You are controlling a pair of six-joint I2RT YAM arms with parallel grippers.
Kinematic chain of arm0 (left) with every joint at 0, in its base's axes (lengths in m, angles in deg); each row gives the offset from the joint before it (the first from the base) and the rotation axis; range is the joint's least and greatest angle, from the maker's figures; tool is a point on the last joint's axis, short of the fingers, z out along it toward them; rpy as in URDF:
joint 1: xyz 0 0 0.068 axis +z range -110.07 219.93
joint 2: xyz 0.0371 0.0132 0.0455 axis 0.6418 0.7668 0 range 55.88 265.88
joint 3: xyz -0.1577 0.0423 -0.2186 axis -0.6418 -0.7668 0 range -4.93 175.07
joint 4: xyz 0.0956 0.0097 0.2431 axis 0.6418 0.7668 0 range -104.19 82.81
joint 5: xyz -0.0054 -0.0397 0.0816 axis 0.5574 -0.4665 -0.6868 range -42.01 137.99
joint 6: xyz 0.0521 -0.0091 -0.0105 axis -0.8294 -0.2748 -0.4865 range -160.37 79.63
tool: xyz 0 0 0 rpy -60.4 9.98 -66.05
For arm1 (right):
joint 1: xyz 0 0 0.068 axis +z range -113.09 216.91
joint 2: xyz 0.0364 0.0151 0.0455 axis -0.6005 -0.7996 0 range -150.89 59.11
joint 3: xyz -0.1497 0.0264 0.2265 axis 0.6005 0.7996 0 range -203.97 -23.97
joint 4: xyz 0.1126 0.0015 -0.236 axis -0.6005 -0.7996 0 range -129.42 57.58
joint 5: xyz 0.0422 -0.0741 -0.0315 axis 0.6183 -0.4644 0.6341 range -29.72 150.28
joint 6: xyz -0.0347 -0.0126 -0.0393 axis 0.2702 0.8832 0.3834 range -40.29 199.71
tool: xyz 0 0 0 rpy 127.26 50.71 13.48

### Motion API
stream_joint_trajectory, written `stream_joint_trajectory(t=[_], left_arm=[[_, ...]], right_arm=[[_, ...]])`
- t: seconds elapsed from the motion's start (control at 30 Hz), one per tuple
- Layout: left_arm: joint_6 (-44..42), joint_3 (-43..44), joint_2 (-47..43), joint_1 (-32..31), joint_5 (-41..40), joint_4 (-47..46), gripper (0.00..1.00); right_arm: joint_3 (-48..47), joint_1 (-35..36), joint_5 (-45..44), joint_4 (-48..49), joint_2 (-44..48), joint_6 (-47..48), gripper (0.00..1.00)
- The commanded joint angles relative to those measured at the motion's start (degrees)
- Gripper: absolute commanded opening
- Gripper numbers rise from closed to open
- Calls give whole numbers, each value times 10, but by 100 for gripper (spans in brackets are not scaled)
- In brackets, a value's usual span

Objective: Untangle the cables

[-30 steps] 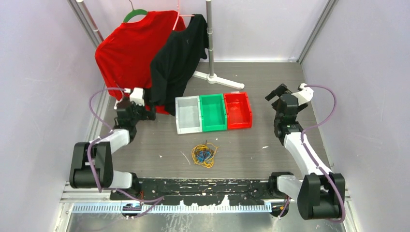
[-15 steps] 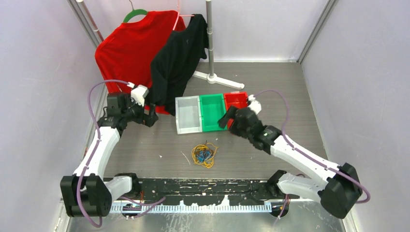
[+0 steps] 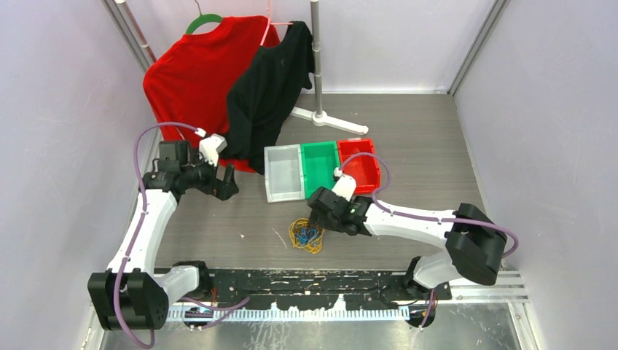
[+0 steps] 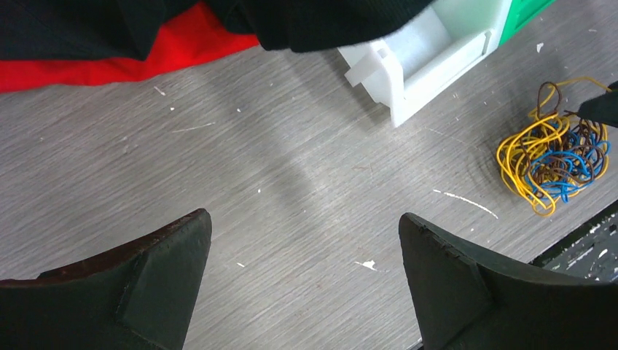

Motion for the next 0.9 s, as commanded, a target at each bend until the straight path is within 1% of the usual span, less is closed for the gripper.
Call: stream_joint_trajectory(t=[0.0,0.2,0.53,0.7,0.8,0.87], left_arm=[[-17,24,-29,0,21,26,100],[-24,33,-41,0,44,39,100],[-24,51,-37,0,58,54,100],[-25,62,-37,0,62,62,100],[-25,71,-38,0,69,69,100],[-24,76,-39,0,74,72,100]], right_arm=[[-26,4,-36,17,-13,-30,60],[-25,4,-57,11,-20,-29,52],[-11,4,-57,16,-27,-34,36],[-7,4,-59,8,-22,-37,37],[-8,4,-57,0,-21,-39,48],[-5,5,-55,-5,-20,-44,50]])
